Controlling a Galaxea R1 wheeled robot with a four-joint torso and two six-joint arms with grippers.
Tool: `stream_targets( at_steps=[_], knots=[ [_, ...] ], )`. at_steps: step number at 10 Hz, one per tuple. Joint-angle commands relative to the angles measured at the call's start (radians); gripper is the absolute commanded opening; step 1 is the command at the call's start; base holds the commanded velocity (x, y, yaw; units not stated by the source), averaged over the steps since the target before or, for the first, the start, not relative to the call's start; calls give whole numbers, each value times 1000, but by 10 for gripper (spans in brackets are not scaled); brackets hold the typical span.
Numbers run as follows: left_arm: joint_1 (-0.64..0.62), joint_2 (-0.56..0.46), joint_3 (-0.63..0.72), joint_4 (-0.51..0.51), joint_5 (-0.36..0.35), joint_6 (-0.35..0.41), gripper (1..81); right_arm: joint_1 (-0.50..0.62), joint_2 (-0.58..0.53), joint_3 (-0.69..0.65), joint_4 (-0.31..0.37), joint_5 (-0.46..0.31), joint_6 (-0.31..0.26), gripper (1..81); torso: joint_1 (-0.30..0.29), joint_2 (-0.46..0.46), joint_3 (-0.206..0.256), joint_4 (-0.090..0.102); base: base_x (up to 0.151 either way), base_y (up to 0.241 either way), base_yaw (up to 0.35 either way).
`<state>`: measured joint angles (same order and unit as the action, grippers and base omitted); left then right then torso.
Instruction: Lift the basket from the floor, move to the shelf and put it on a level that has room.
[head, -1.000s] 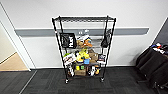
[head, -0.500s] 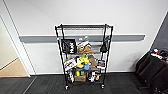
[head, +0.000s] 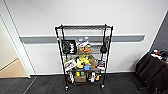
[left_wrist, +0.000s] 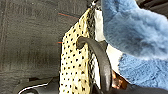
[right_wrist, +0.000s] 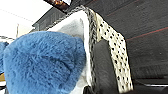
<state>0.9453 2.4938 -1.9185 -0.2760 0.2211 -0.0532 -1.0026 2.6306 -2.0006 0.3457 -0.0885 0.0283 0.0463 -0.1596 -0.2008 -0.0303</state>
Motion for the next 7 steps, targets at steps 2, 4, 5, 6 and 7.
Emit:
stream_targets(
  at_steps=[2,4,5,6,7],
  knots=[
    [-121,-27,22,-8,40,3,10,123,-13,33,32,-14,7,10,0,0,0,0,37,0,0],
    [-112,-32,33,-9,37,4,10,118,-13,36,30,-14,5,10,-3,-1,1,0,77,0,0],
    [-99,-36,44,-9,11,4,10,109,-13,40,30,-14,4,10,-2,-1,0,0,97,0,0],
    [-89,-42,56,-8,-14,6,10,100,-13,45,29,-11,2,10,-2,-1,1,0,116,0,0],
    [-81,-44,64,-8,-19,6,10,89,-16,51,29,7,1,10,-3,-1,1,0,116,0,0]
  ],
)
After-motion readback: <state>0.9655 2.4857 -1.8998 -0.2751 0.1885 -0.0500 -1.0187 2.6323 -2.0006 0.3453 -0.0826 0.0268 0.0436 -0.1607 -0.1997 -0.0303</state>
